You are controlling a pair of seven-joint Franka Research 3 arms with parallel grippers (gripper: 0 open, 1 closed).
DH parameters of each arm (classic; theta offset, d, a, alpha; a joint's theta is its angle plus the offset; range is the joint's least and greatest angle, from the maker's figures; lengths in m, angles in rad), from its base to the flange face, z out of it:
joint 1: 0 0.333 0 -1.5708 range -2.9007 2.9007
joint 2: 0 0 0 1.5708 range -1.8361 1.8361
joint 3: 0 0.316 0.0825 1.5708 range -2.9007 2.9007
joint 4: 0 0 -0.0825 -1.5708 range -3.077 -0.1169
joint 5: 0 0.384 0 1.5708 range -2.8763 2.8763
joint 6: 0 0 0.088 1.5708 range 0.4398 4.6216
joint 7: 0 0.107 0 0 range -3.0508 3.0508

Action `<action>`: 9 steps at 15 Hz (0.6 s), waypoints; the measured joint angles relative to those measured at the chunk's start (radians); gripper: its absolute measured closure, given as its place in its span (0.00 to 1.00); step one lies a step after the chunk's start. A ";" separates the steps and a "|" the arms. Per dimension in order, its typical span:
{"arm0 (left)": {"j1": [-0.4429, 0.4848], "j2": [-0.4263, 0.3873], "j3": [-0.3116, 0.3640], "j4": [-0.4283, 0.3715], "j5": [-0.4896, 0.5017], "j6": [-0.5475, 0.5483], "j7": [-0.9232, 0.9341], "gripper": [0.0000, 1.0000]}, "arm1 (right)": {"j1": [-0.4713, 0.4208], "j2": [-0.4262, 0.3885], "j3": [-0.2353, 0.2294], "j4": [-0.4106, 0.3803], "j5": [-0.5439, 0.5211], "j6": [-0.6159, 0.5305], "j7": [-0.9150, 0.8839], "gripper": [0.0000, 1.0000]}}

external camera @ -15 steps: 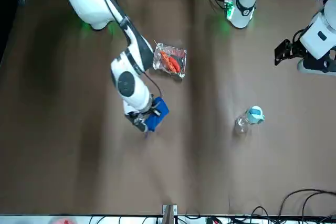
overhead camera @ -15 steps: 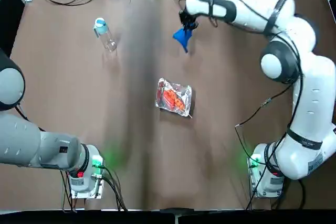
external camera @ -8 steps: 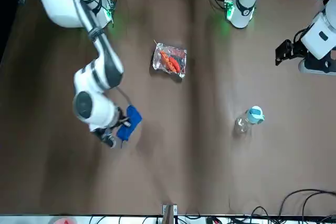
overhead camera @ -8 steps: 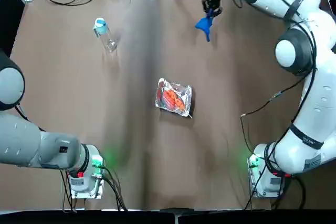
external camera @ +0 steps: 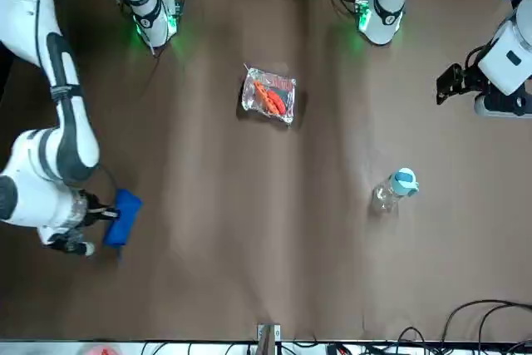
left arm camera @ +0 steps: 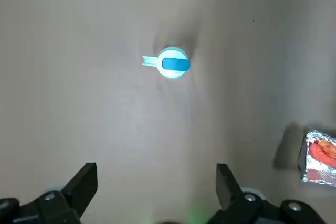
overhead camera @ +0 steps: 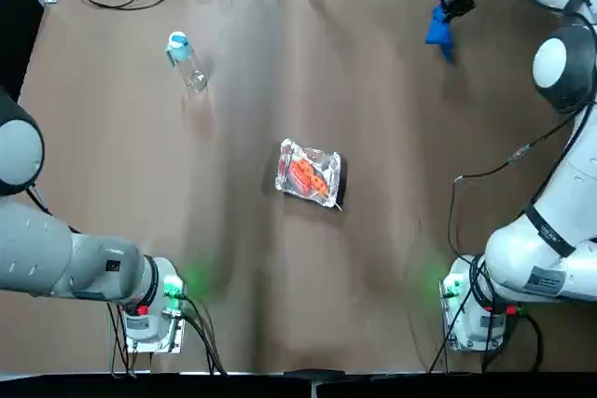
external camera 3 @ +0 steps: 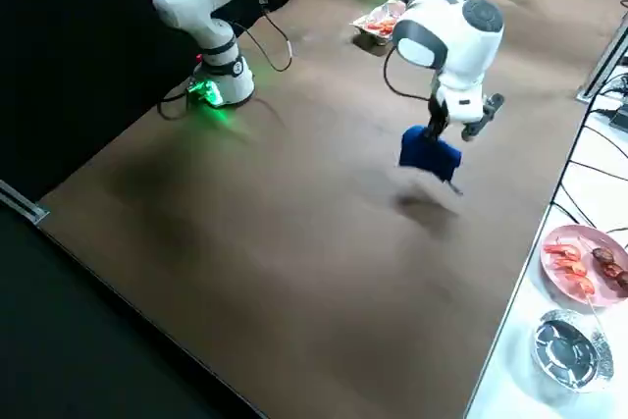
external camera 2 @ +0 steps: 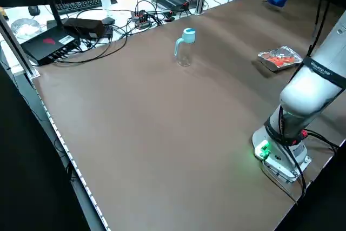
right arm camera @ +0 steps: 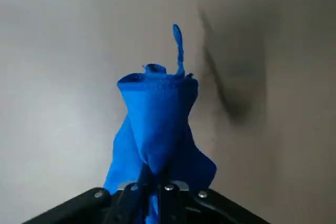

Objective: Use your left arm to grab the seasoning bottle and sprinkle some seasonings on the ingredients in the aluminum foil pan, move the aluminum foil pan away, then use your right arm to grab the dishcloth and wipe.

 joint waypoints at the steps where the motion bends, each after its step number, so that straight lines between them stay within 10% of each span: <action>1: 0.000 0.000 0.000 0.000 0.000 0.000 0.000 0.00 | -0.021 0.000 0.001 0.000 -0.044 0.002 -0.038 0.93; 9: 0.000 0.000 0.001 0.000 0.000 0.000 0.000 0.00 | -0.139 0.100 0.002 -0.022 -0.211 0.163 -0.193 0.93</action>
